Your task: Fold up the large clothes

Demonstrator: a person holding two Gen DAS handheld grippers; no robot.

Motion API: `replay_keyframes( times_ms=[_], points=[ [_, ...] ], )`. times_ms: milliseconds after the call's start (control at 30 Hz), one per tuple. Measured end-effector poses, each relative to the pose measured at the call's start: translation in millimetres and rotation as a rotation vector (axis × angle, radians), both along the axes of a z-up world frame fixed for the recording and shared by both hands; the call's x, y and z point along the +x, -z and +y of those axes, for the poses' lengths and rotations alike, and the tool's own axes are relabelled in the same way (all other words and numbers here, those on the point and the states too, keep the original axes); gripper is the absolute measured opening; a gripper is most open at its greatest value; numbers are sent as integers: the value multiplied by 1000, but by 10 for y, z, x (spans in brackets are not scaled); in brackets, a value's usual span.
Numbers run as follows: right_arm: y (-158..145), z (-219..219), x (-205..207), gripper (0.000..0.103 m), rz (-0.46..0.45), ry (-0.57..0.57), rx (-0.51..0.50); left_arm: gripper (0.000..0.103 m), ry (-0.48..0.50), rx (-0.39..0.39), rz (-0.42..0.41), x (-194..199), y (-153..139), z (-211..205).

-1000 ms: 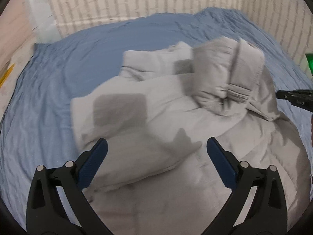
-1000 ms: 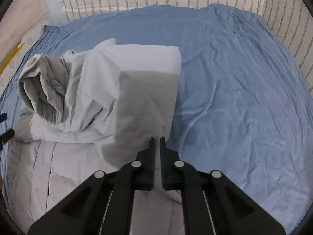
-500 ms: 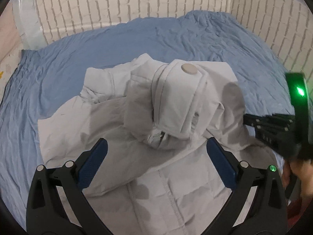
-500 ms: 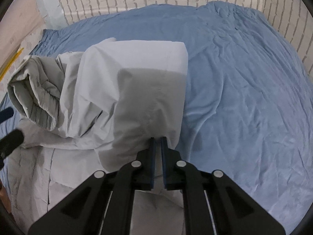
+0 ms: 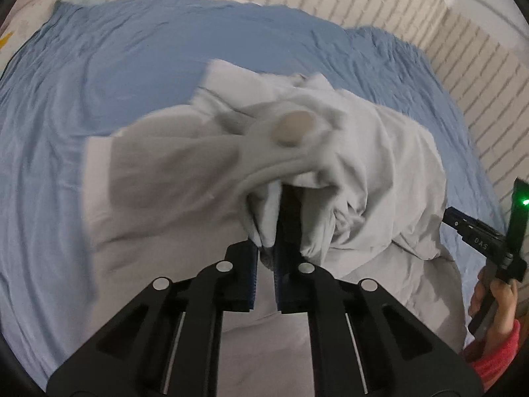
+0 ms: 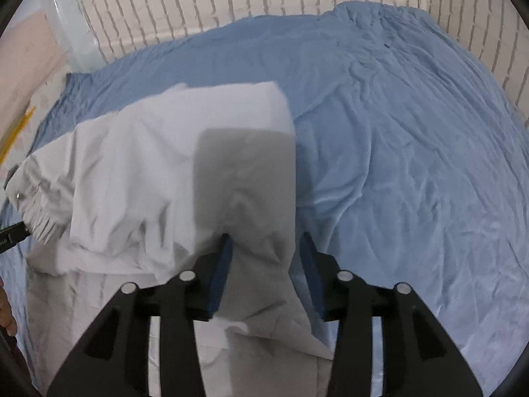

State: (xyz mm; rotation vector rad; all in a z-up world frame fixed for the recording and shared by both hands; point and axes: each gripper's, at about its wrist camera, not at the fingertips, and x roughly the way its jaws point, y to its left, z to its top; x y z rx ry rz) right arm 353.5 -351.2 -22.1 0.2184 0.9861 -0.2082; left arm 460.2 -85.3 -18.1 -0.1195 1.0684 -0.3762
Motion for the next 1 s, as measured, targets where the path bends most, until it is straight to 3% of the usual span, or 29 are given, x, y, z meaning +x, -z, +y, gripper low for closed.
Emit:
replay_keyframes(
  times_ms=[200,367,467,733,900,1000],
  points=[
    [-185,206,30,47,-39,-48,-42,6,-69,-122,64,-21,-157,1011],
    [-199,447,62,47,-28,-101,-79,6,-82,-182,227,-141,303,1518],
    [-162,573,29,47,-8,-140,-119,7,-68,-154,228,-225,430,1517],
    [-110,524,52,47,20,-106,-154,9,-90,30,148,364,456,1107],
    [-73,432,-48,47,38,-89,-168,12,-115,9,182,418,611,1251],
    [-50,349,-118,47,36,-90,-128,15,-136,49,190,355,595,1332]
  ],
)
